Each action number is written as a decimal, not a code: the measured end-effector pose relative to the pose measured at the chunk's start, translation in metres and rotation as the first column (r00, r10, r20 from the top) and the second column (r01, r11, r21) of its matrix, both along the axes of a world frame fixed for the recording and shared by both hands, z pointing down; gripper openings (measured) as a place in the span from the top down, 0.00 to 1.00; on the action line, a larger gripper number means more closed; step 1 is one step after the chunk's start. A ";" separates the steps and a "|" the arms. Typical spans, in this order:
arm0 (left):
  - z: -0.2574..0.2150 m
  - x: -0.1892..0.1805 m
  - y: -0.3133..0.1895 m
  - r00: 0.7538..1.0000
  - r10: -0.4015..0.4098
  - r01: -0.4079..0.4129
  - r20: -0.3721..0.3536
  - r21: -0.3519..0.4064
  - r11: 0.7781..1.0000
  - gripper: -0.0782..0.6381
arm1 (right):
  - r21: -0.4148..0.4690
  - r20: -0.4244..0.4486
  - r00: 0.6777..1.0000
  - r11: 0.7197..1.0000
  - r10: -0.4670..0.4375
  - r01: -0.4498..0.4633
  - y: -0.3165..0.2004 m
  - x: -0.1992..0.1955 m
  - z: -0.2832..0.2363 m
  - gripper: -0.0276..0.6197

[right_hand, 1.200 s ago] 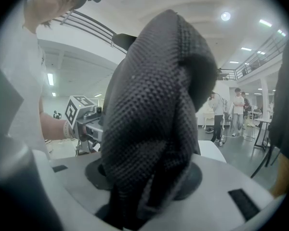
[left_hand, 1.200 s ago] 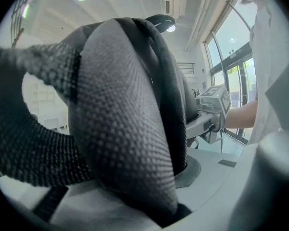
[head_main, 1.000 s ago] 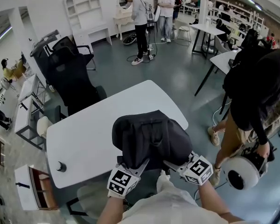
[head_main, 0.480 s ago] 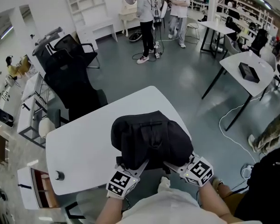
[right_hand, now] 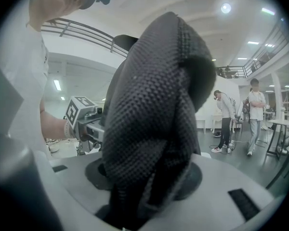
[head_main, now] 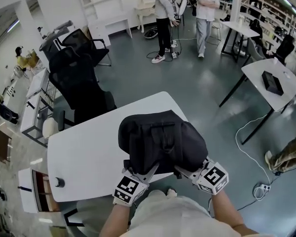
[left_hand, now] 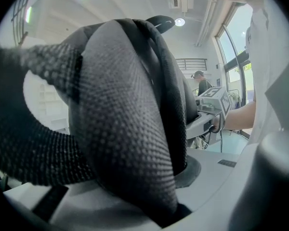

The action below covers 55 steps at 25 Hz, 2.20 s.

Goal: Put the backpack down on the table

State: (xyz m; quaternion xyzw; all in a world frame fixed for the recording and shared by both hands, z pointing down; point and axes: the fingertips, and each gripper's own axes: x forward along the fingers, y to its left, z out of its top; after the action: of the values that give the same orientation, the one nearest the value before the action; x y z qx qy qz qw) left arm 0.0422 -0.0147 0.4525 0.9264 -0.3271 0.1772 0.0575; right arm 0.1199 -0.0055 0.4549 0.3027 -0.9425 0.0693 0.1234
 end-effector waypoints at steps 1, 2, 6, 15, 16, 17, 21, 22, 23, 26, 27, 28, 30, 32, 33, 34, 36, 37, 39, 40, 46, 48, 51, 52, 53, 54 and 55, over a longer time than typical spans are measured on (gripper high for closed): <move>0.001 -0.001 -0.003 1.000 -0.005 0.005 0.000 0.001 1.000 0.70 | 0.002 0.002 1.000 1.000 -0.008 0.008 -0.003 -0.001 0.002 0.62; 0.003 -0.002 -0.007 1.000 -0.011 0.011 0.000 0.002 1.000 0.70 | 0.005 0.003 1.000 1.000 -0.015 0.015 -0.007 -0.002 0.003 0.62; 0.003 -0.008 -0.023 0.999 -0.032 0.032 0.003 0.008 0.999 0.70 | 0.014 0.004 0.999 0.999 -0.034 0.034 -0.024 -0.008 0.002 0.62; -0.002 -0.025 -0.070 0.999 -0.045 0.045 -0.014 0.019 0.999 0.70 | 0.018 -0.005 0.999 0.999 -0.044 0.044 -0.071 -0.025 -0.003 0.62; -0.003 -0.028 -0.076 0.999 -0.048 0.048 -0.015 0.016 0.999 0.70 | 0.019 -0.005 0.999 0.999 -0.042 0.042 -0.078 -0.028 -0.004 0.62; -0.002 -0.032 -0.081 0.999 -0.050 0.050 -0.016 0.010 0.999 0.70 | 0.020 -0.007 0.999 0.999 -0.041 0.041 -0.084 -0.031 -0.004 0.62; -0.002 -0.042 -0.104 0.998 -0.054 0.054 -0.016 -0.003 0.999 0.70 | 0.023 -0.011 0.999 0.999 -0.047 0.047 -0.107 -0.043 -0.005 0.62; -0.003 -0.045 -0.110 0.998 -0.054 0.054 -0.017 0.000 0.999 0.70 | 0.025 -0.012 0.999 0.999 -0.046 0.046 -0.113 -0.045 -0.006 0.62; -0.004 -0.047 -0.117 0.998 -0.055 0.055 -0.019 0.005 0.998 0.70 | 0.028 -0.013 0.999 0.999 -0.045 0.046 -0.120 -0.048 -0.006 0.62; -0.005 -0.058 -0.137 0.998 -0.056 0.057 -0.021 0.018 0.998 0.70 | 0.038 -0.012 0.999 0.998 -0.047 0.048 -0.140 -0.058 -0.006 0.62; -0.003 -0.060 -0.144 0.998 -0.054 0.054 -0.021 0.018 0.998 0.70 | 0.037 -0.010 0.999 0.998 -0.045 0.045 -0.147 -0.061 -0.005 0.62; 0.000 -0.063 -0.151 0.999 -0.050 0.051 -0.019 0.016 0.999 0.70 | 0.035 -0.009 0.999 0.999 -0.040 0.041 -0.154 -0.063 -0.001 0.62; 0.007 -0.068 -0.166 0.999 -0.043 0.043 -0.013 0.013 0.999 0.70 | 0.032 -0.003 0.999 0.999 -0.034 0.034 -0.168 -0.068 0.006 0.62; 0.013 -0.073 -0.179 0.999 -0.036 0.036 -0.012 0.015 0.999 0.70 | 0.030 0.002 1.000 0.999 -0.031 0.031 -0.182 -0.072 0.013 0.62; 0.017 -0.075 -0.186 0.999 -0.033 0.034 -0.012 0.015 0.999 0.70 | 0.030 0.002 1.000 0.999 -0.030 0.030 -0.188 -0.074 0.017 0.62; 0.021 -0.077 -0.192 0.999 -0.032 0.032 -0.013 0.013 0.999 0.70 | 0.029 0.001 1.000 0.999 -0.029 0.029 -0.194 -0.076 0.020 0.62; 0.029 -0.082 -0.205 0.999 -0.033 0.033 -0.011 0.007 0.999 0.70 | 0.025 0.000 1.000 0.999 -0.023 0.023 -0.207 -0.081 0.028 0.62; 0.033 -0.085 -0.211 0.999 -0.034 0.034 -0.010 0.004 0.999 0.70 | 0.021 0.000 1.000 1.000 -0.018 0.018 -0.213 -0.083 0.032 0.62; 0.044 -0.088 -0.223 0.999 -0.034 0.034 -0.008 -0.005 0.999 0.70 | 0.011 0.002 1.000 1.000 -0.013 0.013 -0.225 -0.087 0.043 0.62; 0.050 -0.089 -0.228 0.999 -0.034 0.034 -0.009 -0.010 0.999 0.70 | 0.004 0.001 1.000 1.000 -0.010 0.010 -0.230 -0.088 0.049 0.62; 0.090 -0.093 -0.253 0.999 -0.040 0.040 -0.016 -0.043 0.998 0.70 | -0.031 -0.011 1.000 0.999 0.009 -0.010 -0.255 -0.092 0.089 0.62; 0.102 -0.093 -0.260 0.999 -0.046 0.045 -0.021 -0.054 0.998 0.70 | -0.037 -0.021 1.000 0.999 0.019 -0.020 -0.262 -0.091 0.101 0.62; 0.116 -0.095 -0.268 0.998 -0.063 0.060 -0.027 -0.075 0.995 0.70 | -0.046 -0.037 0.999 0.999 0.027 -0.029 -0.269 -0.093 0.114 0.62; 0.119 -0.095 -0.270 0.997 -0.066 0.064 -0.027 -0.079 0.995 0.70 | -0.051 -0.038 0.999 0.998 0.028 -0.030 -0.272 -0.093 0.117 0.62; 0.122 -0.095 -0.273 0.997 -0.068 0.066 -0.027 -0.083 0.994 0.70 | -0.057 -0.038 0.999 0.998 0.028 -0.030 -0.274 -0.094 0.119 0.62; 0.125 -0.095 -0.275 0.997 -0.070 0.068 -0.028 -0.086 0.994 0.70 | -0.062 -0.039 0.999 0.998 0.029 -0.031 -0.276 -0.093 0.122 0.62; 0.128 -0.095 -0.277 0.997 -0.073 0.070 -0.029 -0.090 0.994 0.70 | -0.067 -0.040 0.999 0.997 0.030 -0.033 -0.279 -0.093 0.125 0.62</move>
State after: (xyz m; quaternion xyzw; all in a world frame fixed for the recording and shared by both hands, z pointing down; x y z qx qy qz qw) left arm -0.0525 -0.2918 0.5804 0.9134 -0.3509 0.1745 0.1100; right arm 0.0269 -0.2842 0.5796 0.3143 -0.9322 0.0972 0.1509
